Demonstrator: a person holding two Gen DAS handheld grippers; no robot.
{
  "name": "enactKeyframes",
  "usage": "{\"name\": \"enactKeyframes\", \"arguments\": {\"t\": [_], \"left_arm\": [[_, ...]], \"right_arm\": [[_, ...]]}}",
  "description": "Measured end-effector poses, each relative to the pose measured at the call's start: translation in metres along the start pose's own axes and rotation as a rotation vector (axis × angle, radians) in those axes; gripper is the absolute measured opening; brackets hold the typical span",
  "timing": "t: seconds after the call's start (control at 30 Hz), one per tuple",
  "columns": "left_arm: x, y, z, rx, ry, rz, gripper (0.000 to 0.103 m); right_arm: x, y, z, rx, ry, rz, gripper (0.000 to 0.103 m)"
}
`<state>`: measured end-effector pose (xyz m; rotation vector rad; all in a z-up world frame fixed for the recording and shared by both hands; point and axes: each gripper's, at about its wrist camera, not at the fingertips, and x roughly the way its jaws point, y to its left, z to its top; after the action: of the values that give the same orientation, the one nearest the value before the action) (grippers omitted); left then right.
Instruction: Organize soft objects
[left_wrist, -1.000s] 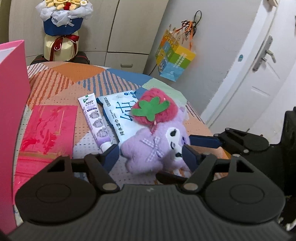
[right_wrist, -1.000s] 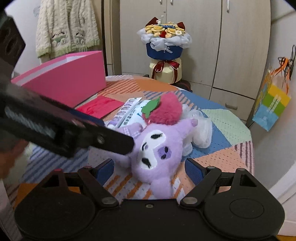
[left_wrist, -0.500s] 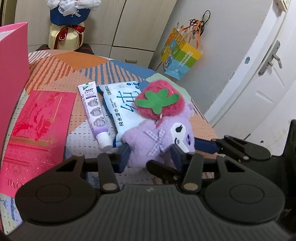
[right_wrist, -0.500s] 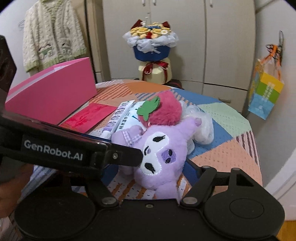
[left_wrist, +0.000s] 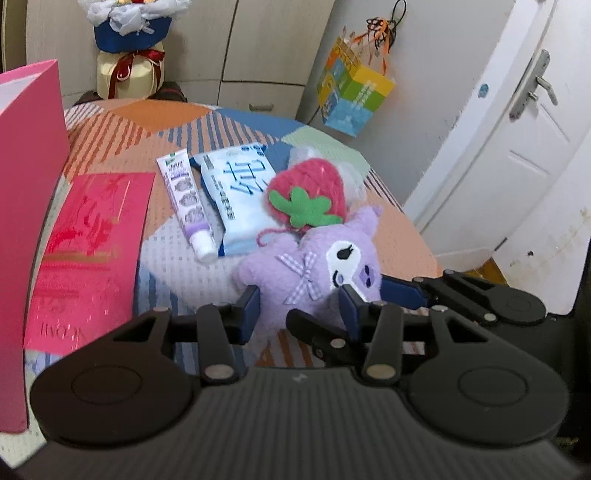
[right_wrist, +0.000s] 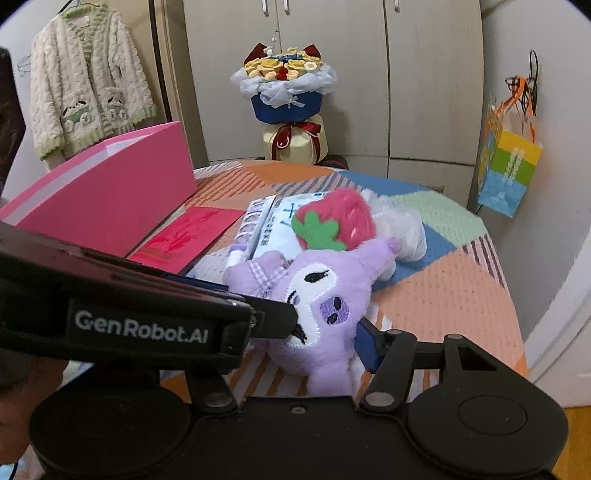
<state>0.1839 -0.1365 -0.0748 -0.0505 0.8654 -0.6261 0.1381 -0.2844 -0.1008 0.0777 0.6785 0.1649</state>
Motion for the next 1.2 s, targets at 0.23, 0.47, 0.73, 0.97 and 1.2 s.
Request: {"name": "enactKeyframes", "arguments": {"t": [0.23,0.47,0.73,0.97,1.2], "left_arm": [[-0.018,0.006,-0.011,-0.020,0.063,-0.047,0.045],[-0.021,0.026,-0.027,-0.072,0.102,-0.081,0.048],[-0.014,0.029,-0.030,-0.058,0.071,-0.021,0.073],[-0.018,0.021,-0.035,-0.079,0.086,-0.077,0.056],[-0.052,0.006,-0.042,0.011,0.052,-0.013,0.054]], "right_arm": [[-0.016,0.000,-0.009,0.088,0.082,0.076,0.065],[-0.017,0.006,-0.026,0.085,0.110,0.113,0.061],[-0.017,-0.001,-0.029,0.092,0.098,0.128,0.057],[-0.021,0.011,-0.030,0.072,0.096,0.107,0.057],[-0.035,0.026,-0.025,0.065,0.133,0.145,0.061]]}}
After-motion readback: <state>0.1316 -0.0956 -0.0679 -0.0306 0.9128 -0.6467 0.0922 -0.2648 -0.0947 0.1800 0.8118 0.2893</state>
